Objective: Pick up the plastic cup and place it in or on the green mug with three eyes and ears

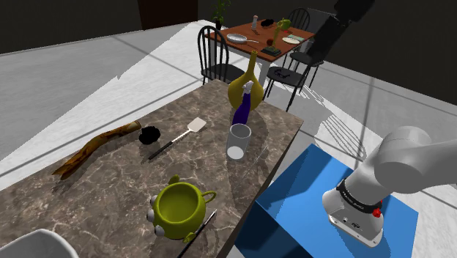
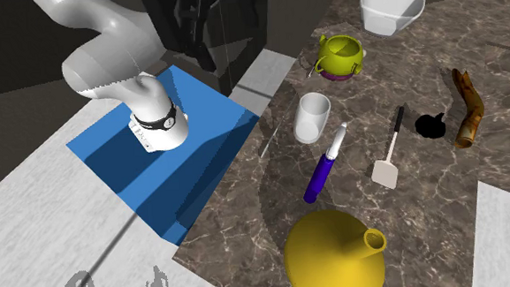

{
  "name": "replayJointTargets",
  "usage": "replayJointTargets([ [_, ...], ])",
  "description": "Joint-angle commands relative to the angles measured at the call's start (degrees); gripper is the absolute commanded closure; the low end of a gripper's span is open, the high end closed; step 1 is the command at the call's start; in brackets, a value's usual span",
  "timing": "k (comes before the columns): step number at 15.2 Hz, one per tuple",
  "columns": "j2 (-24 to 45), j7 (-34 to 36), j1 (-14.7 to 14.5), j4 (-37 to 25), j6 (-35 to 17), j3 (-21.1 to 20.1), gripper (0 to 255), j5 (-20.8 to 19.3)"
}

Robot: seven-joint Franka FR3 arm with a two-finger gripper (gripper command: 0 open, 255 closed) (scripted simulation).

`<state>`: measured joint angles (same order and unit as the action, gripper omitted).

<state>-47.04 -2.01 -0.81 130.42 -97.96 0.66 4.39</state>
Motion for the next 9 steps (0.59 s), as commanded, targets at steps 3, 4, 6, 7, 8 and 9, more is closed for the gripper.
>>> replayJointTargets([
  [3,0.80,1.68,-0.29,2.34,-2.45,-1.95,0,0.44],
  [4,1.31,2.53,-0.45,3.42,-3.68,-2.93,0,0.66],
  [6,2.53,4.24,-0.78,5.42,-6.19,-4.89,0,1.10],
  [7,3.26,5.11,-0.96,6.33,-7.46,-5.87,0,1.32],
  [8,4.05,5.98,-1.13,7.18,-8.74,-6.86,0,1.53],
  [9,4.92,6.85,-1.29,7.97,-10.04,-7.86,0,1.73],
])
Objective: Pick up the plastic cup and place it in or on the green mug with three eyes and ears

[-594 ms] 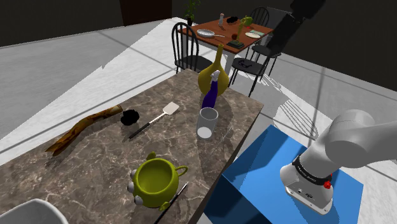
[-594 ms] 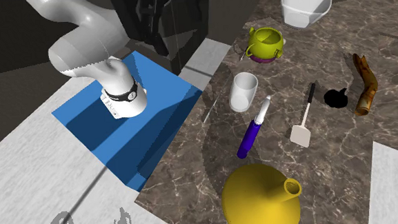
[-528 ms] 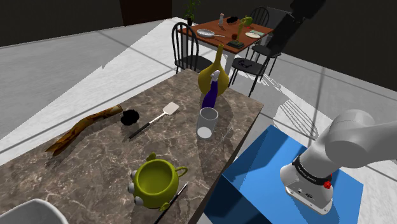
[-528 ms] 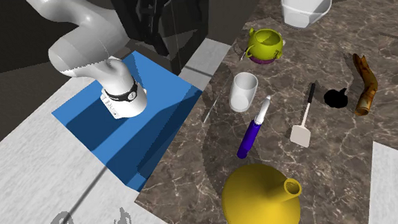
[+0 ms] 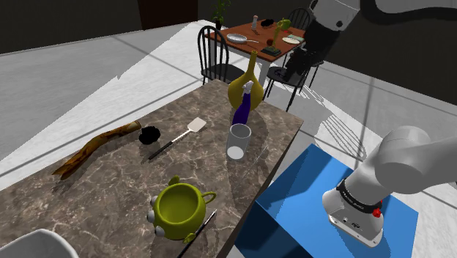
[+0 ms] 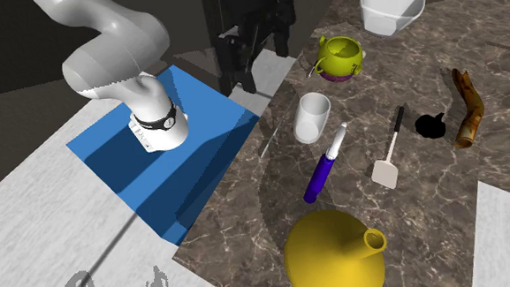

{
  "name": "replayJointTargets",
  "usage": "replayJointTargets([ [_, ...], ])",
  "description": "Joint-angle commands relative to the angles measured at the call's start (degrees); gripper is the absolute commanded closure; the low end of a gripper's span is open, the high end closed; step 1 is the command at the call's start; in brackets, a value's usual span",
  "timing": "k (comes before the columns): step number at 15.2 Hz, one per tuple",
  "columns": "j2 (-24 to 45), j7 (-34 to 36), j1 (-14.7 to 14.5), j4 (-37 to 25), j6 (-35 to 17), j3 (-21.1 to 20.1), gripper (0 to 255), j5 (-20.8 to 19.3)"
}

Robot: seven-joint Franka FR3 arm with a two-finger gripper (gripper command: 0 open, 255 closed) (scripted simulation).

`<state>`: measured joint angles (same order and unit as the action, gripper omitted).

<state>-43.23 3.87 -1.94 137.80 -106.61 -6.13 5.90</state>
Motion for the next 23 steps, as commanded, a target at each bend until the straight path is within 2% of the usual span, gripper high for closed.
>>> replayJointTargets([
  [1,2.06,1.86,-0.33,1.32,-2.69,-2.07,0,0.41],
  [9,12.33,9.51,-1.15,4.92,-13.35,-10.19,0,0.97],
  [15,23.08,16.53,-0.76,4.86,-21.20,-16.36,0,-1.02],
  [23,27.94,18.17,0.00,7.47,-28.30,-17.66,0,-2.67],
])
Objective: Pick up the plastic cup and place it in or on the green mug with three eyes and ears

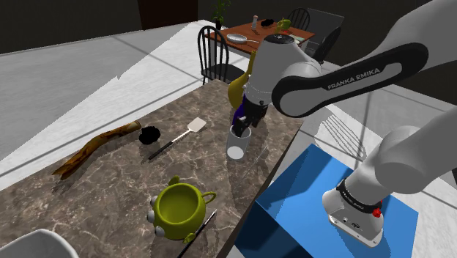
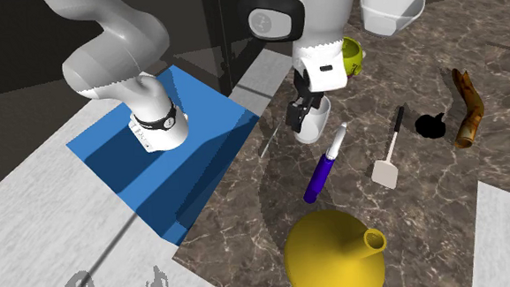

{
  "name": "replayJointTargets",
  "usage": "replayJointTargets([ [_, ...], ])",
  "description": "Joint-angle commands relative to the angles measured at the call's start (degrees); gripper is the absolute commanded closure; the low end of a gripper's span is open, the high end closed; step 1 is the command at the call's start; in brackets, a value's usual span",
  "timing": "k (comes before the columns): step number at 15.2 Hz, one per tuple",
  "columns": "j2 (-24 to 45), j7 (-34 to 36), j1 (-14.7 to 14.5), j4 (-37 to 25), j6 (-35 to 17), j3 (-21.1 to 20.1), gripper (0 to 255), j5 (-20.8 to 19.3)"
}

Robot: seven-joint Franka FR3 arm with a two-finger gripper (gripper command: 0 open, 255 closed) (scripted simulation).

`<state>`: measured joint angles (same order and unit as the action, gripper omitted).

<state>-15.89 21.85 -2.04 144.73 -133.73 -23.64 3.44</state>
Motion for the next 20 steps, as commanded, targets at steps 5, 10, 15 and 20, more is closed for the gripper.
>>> replayJointTargets([
  [5,0.61,0.20,0.09,0.55,-1.17,-0.15,0,-0.21],
  [10,0.61,0.20,0.09,0.54,-1.16,-0.15,255,-0.21],
  [15,0.61,0.20,0.09,0.54,-1.16,-0.15,255,-0.21],
  [20,-0.45,-0.20,-0.06,-0.21,0.59,0.13,255,0.18],
])
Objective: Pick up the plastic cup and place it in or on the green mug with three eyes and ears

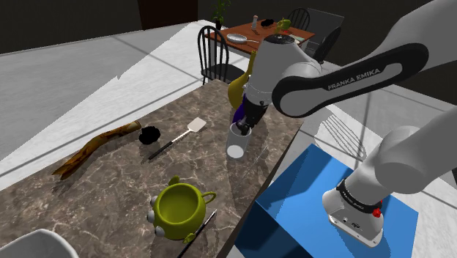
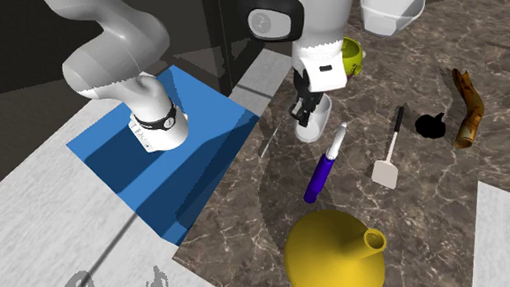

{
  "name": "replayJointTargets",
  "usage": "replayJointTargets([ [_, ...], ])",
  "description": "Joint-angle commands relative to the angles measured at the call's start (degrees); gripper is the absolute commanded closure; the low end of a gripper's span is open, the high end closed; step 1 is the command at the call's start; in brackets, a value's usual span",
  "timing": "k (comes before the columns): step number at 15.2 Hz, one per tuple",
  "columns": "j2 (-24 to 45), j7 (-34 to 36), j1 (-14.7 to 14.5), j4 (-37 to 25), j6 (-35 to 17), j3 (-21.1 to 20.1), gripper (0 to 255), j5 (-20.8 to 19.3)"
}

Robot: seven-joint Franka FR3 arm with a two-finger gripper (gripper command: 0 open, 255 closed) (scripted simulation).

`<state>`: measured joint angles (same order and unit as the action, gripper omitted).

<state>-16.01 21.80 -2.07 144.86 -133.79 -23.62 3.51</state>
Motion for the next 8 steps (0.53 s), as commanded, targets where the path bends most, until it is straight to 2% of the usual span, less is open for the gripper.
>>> replayJointTargets([
  [1,-0.84,-0.34,-0.09,-0.74,1.52,0.26,255,0.27],
  [8,-3.87,-1.37,-0.43,-3.86,7.55,1.19,255,1.09],
])
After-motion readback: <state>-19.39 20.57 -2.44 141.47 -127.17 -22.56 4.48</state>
